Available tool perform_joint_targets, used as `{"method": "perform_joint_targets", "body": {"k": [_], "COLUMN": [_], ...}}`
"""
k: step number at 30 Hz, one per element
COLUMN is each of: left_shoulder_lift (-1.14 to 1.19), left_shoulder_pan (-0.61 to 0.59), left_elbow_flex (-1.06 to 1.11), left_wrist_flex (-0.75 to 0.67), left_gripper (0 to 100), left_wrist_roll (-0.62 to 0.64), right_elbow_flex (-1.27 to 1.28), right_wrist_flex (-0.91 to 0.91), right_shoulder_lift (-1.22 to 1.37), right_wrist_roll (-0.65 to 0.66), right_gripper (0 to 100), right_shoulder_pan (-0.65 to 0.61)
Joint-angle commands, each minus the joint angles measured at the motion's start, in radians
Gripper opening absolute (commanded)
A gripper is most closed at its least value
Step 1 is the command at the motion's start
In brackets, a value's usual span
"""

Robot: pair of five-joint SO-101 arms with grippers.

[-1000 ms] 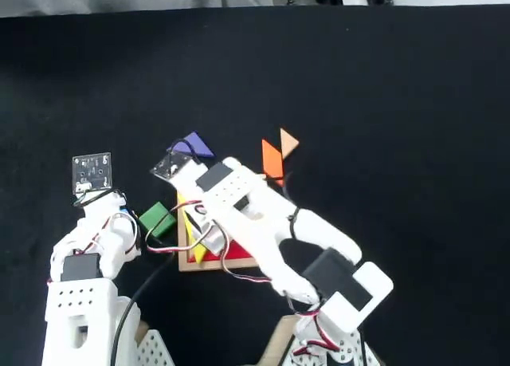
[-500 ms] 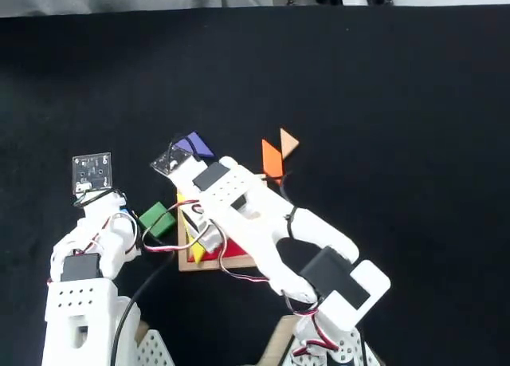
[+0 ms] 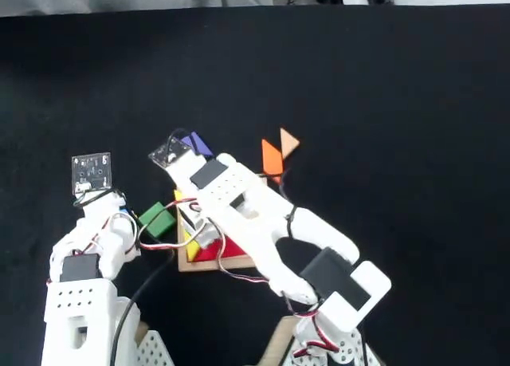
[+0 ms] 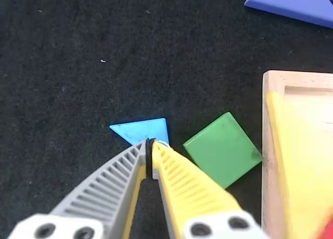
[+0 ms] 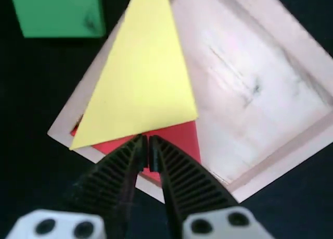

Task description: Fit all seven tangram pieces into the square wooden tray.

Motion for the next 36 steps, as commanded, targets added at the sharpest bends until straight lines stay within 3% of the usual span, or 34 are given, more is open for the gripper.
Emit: {"method": "perform_joint_targets", "body": {"k": [1,5,12,14,30,36], "left_shoulder_lift": [-0.011,-0.011,-0.011,-0.011,-0.011,-0.011], "left_shoulder_pan": [-0.001,-0.001,-0.001,-0.001,-0.093,-0.093], "left_elbow_flex": [-0.008,-0.008,-0.008,-0.008,-0.022,-0.022], "left_wrist_flex": [-0.014,-0.014,-0.014,-0.014,-0.015,-0.015], "left_gripper": [3,3,3,3,3,3], "left_wrist_roll": [0.008,0.008,0.008,0.008,0.069,0.066], "right_elbow_flex": [-0.058,-0.016,0.189,0.202,-0.028,-0.039], "right_wrist_flex": [0.068,0.072,-0.407,-0.466,-0.463,-0.45], "right_shoulder_lift": [-0.122,-0.289,-0.331,-0.297,0.048,0.067], "right_wrist_roll": [0.0,0.064,0.043,0.063,0.141,0.14], "right_gripper": [1.1,1.1,1.5,1.5,1.1,1.1], "right_shoulder_pan": [-0.011,-0.006,-0.008,-0.014,-0.064,0.011]}}
